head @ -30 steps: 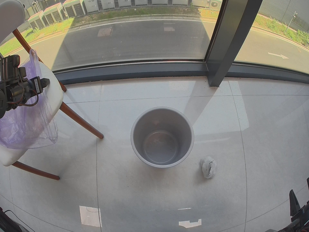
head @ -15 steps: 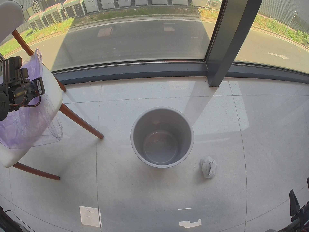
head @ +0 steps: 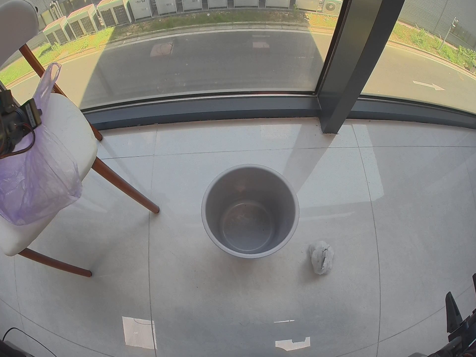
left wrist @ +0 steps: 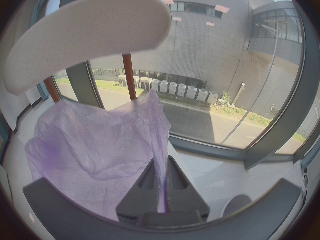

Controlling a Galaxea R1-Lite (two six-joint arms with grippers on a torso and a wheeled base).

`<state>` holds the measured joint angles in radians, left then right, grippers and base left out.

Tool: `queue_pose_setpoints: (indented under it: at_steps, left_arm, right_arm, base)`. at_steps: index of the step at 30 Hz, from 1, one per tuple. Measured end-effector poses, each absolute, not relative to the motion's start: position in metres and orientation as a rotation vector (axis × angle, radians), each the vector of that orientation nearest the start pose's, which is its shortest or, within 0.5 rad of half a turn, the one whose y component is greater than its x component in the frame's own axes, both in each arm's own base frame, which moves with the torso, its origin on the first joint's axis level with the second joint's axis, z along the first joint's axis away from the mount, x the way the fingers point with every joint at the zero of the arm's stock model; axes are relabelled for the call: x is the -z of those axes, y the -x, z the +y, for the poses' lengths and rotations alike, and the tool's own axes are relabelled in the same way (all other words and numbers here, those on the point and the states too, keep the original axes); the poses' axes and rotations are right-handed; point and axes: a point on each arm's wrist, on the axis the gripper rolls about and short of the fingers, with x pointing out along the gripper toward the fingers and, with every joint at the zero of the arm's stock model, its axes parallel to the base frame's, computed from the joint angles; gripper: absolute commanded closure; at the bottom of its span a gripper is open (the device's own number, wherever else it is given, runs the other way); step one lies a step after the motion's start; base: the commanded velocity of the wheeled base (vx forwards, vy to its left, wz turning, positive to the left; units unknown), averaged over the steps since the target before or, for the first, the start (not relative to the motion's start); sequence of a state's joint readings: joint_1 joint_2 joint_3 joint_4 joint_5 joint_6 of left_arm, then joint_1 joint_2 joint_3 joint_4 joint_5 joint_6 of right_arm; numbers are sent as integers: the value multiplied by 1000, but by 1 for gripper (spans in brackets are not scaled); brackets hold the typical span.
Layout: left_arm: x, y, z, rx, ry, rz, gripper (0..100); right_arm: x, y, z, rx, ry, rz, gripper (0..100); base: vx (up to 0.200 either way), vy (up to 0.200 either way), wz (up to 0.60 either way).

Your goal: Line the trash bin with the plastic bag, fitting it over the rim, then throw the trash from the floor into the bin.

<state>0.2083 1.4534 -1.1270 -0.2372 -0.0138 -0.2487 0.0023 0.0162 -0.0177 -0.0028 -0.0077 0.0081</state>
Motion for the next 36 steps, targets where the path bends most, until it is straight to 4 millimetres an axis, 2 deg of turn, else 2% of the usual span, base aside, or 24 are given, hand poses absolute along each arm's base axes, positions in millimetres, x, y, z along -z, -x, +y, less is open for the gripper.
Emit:
queue_pose_setpoints:
  at_steps: [5,10,16,19,22,26,31,36]
  left_arm:
    - [-320,-215,49,-141,260,-6,100]
    - [-315,-179,38,-7,260,-10,100]
    - [-315,-153,28,155,260,-28,100]
    - [-326,-146,25,208,255,-91,100]
    - [-337,-142,23,268,236,-160,100]
    - [-347,-146,13,431,212,-201,100]
    - [-353,-156,-1,599,215,-200,100]
    - [-356,-166,-25,754,255,-171,100]
  right_arm:
    - [-81,23,0,5,-8,-4,0]
    - [-81,23,0,5,-7,-5,0]
    - [-81,23,0,5,-8,-5,0]
    - [-81,23,0,5,-8,-5,0]
    - [-81,23,0,5,-9,-5,0]
    - [-81,23,0,5,-10,-5,0]
    - [-81,23,0,5,-18,-5,0]
    - [-81,23,0,6,-23,-6,0]
  base:
    - [0,0,0]
    - [0,0,0]
    - [0,0,0]
    - [0,0,0]
    - [0,0,0]
    - [0,0,0]
    - [0,0,0]
    - [0,0,0]
